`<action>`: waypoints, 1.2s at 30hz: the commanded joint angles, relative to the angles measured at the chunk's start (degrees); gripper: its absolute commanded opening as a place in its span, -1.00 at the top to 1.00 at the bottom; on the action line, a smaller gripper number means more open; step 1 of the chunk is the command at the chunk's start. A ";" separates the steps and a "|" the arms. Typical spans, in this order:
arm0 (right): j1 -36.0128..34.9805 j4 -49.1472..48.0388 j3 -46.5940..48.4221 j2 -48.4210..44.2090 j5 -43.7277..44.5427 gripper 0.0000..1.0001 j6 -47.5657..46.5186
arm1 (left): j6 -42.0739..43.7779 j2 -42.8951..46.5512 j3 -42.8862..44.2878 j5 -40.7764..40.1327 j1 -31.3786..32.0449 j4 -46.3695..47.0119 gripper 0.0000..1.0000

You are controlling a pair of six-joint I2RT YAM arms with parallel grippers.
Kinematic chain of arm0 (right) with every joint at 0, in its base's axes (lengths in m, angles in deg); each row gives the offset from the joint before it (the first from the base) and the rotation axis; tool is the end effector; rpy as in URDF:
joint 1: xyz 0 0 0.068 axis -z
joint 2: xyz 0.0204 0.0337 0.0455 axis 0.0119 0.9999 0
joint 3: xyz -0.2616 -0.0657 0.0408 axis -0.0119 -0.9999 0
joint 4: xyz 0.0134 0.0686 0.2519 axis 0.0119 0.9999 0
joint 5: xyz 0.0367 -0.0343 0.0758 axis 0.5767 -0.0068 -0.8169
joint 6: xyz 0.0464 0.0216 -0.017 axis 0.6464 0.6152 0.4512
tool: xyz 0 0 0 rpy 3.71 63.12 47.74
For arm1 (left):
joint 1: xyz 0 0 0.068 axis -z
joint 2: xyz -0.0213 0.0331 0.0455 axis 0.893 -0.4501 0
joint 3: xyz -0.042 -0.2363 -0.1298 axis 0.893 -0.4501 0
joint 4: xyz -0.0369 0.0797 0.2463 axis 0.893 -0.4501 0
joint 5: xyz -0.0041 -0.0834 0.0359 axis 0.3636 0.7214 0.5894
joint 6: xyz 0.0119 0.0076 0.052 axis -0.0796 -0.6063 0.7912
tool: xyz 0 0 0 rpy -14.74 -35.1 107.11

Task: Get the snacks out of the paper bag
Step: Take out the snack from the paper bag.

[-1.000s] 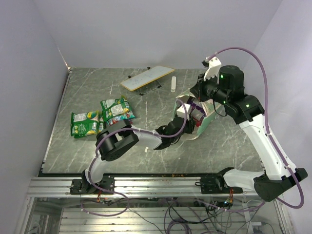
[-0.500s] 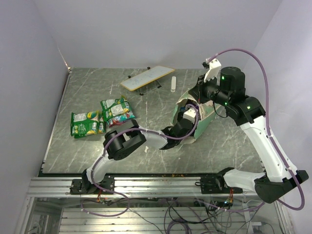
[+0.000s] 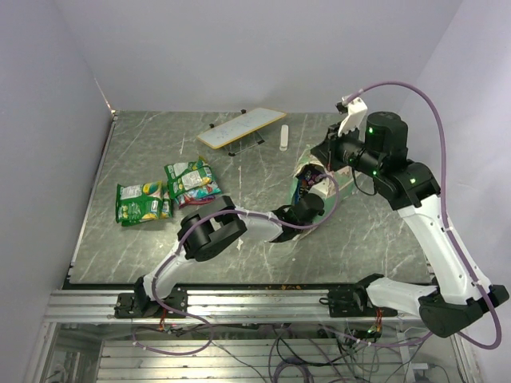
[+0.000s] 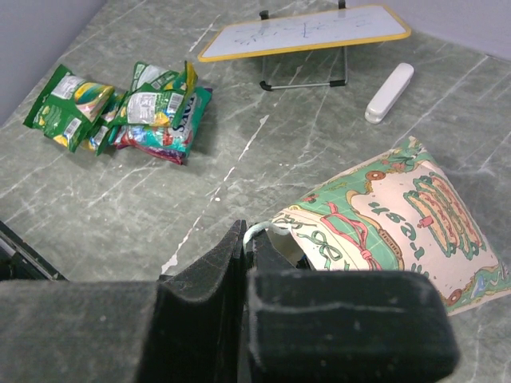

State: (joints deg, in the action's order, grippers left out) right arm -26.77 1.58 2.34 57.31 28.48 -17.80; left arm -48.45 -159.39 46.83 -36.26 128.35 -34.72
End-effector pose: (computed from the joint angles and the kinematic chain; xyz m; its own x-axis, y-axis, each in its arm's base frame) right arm 0.2026 0.1061 0.4497 -0.4024 -0.0479 -0.9142 -0.5291 0.8271 0.1896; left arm 0.2219 -0.4429 0.1327 -0.2977 0.1526 -0.9424 0.6095 0.7902 -0.0646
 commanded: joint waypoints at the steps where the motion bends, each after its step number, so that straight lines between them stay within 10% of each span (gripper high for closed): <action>1: 0.25 -3.72 -1.72 -2.00 0.32 1.00 -1.09 | 0.75 2.16 0.15 0.29 0.22 -5.27 0.32; 15: 0.33 -8.59 -6.31 -2.08 4.75 1.00 -7.59 | -6.51 19.93 -7.24 11.35 0.20 -18.21 0.86; 36: 0.51 -13.41 -12.18 -5.85 6.12 1.00 -6.52 | -10.71 37.26 -9.03 13.72 -1.91 -29.73 0.86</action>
State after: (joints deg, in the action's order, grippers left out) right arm -26.61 -9.30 -9.44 52.21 33.66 -24.54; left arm -57.60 -122.87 34.90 -23.41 127.43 -61.46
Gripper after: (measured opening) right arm 0.007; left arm 0.075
